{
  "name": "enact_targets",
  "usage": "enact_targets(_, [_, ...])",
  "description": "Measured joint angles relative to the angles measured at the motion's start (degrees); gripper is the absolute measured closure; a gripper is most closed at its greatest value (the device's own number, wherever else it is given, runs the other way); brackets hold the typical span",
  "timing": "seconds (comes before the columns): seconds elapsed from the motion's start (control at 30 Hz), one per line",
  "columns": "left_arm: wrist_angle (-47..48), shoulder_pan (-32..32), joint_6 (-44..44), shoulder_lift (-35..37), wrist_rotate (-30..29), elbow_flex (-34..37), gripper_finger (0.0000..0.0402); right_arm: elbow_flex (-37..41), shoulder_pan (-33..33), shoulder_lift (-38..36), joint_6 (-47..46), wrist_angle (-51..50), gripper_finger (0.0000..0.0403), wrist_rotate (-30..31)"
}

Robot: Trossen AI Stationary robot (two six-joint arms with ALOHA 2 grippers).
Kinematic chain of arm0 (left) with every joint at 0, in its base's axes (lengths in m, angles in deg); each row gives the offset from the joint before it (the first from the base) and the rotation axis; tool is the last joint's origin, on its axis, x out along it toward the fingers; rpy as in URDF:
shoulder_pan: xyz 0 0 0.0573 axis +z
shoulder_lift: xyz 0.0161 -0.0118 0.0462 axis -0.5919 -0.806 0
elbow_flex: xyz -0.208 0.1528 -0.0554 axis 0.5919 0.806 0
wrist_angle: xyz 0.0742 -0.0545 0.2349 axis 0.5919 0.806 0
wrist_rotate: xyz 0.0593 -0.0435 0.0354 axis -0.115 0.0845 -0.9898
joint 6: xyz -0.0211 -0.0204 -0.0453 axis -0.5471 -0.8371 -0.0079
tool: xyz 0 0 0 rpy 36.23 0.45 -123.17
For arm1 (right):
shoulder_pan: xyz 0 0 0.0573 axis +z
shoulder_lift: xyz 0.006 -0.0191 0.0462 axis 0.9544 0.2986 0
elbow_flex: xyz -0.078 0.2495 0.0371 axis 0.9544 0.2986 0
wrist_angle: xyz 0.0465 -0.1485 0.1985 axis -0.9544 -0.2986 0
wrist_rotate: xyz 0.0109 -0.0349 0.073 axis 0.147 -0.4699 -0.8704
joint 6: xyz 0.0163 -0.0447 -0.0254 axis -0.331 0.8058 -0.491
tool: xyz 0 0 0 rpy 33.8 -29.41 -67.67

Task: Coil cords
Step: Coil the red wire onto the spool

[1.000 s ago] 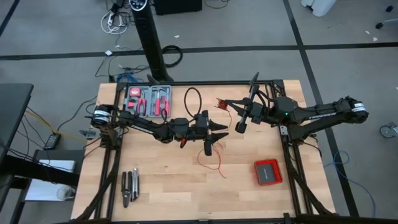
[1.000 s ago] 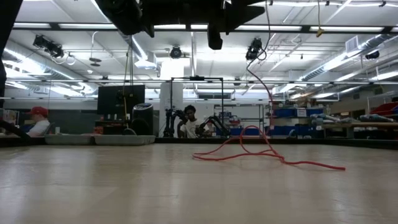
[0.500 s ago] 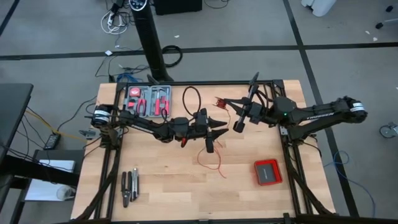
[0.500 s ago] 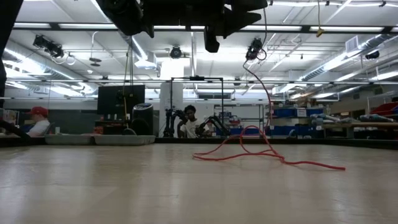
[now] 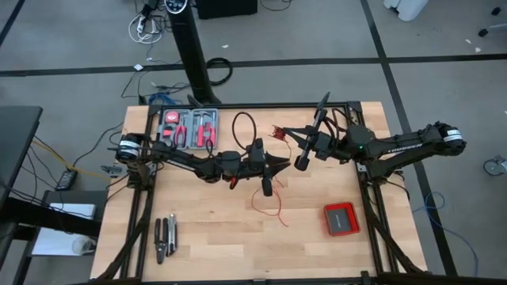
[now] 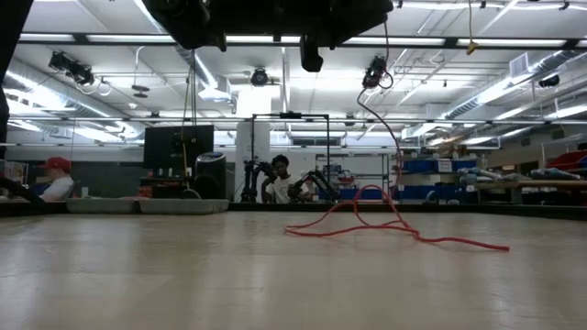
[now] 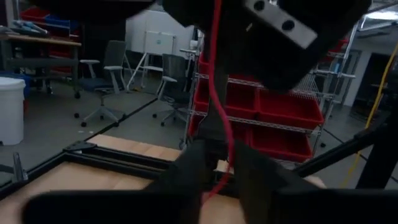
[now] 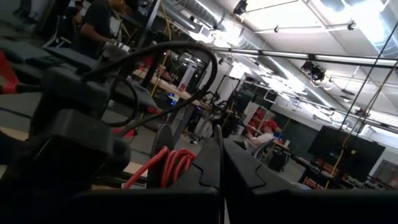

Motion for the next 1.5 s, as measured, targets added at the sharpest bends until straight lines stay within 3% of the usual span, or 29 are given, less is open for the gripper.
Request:
enact_targets(0.1, [1.62,0.00,0.99,0.00,0.50,0.00,0.0386,0.00,0.00,-0.01,0.03,-0.07,0.0403,0.19])
enact_targets(0.2, [1.65,-0.02,1.20,0.00,0.46,-0.02,0.0396,0.00,0.22,-0.13,0.07,-0.11,0.0403,0.50])
enact_targets(0.47, [0.91,1.40,3.68,0.00,-6.30,-0.02,0.0400,0.00,2.53,-0.02,-0.48,0.15,0.0403,0.59])
enact_targets(0.63, [-0.60,3.41,6.87,0.02,-7.21,-0.07,0.0401,0.00,3.33,0.00,-1.07,0.69,0.0403,0.70])
enact_targets(0.83, [2.91,4.07,11.17,0.02,-13.89,-0.05,0.0401,0.00,5.30,-0.02,-0.57,0.63,0.0403,2.46])
enact_targets(1.07, [2.85,3.66,14.94,0.02,-16.63,-0.04,0.0401,0.00,7.58,-0.48,2.02,0.03,0.0403,6.13])
enact_targets(1.3, [6.78,2.69,14.74,0.02,-18.32,-0.04,0.0401,0.00,10.45,-3.92,3.63,-6.28,0.0403,10.51])
enact_targets(1.5, [10.83,1.76,14.78,0.83,-18.52,0.00,0.0401,-0.02,11.30,-6.77,-0.36,-17.81,0.0403,11.61])
